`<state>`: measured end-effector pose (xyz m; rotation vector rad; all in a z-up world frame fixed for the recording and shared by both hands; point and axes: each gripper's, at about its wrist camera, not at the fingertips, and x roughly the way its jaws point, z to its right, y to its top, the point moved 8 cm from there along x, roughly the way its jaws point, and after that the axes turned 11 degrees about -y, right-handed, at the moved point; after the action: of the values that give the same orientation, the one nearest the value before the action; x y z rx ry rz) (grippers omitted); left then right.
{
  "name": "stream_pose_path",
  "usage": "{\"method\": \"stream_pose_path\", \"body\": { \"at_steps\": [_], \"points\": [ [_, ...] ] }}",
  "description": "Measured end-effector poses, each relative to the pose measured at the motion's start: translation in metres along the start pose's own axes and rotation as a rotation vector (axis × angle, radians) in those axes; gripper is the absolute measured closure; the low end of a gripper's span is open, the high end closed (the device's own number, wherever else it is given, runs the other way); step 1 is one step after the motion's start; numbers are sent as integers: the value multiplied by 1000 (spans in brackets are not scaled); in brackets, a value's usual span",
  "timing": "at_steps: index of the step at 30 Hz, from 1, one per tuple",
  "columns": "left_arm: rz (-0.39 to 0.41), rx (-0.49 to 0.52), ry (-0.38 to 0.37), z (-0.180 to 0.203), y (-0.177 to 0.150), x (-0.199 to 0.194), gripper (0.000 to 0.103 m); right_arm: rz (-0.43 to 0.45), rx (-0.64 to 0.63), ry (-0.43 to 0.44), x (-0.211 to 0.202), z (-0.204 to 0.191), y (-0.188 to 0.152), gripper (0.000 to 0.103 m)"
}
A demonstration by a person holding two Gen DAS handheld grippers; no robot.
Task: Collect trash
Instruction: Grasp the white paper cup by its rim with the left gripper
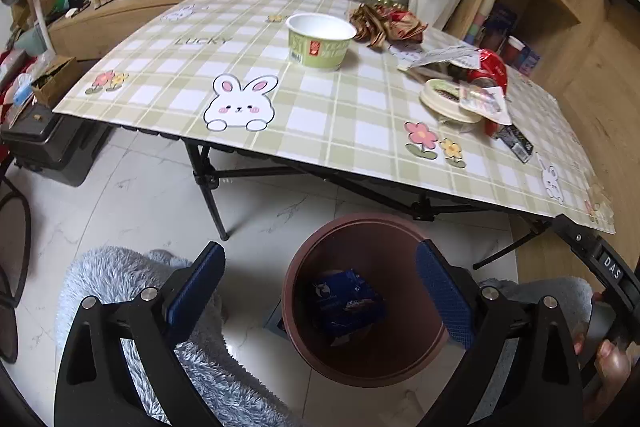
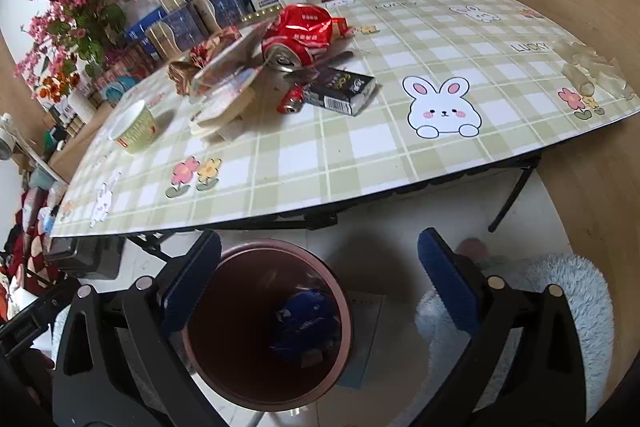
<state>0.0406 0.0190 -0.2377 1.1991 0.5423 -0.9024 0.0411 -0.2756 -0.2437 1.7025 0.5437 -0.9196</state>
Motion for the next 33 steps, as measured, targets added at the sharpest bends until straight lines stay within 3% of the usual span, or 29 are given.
{"method": "stream_pose_path", "body": {
  "at_steps": [5,9,15,21,30,33],
  "points": [
    [-26,-3,-6,0,-3,10,9,-31,-6,-21,9,1,-5,6],
    [2,12,-18,0,14,12,7,-28,-15,-31,11,1,-3,6],
    [26,147,-4,4,75,32,7,-32,-47,-11,20,-7,4,6],
    [69,240,65,-10,139,68,7,0,-43,67,27,-21,25,6],
    [39,267,116,-34,189,129,7,53,-35,115,42,-40,77,6],
    [37,283,119,-30,204,143,7,45,-70,92,51,-47,87,6]
  ]
}}
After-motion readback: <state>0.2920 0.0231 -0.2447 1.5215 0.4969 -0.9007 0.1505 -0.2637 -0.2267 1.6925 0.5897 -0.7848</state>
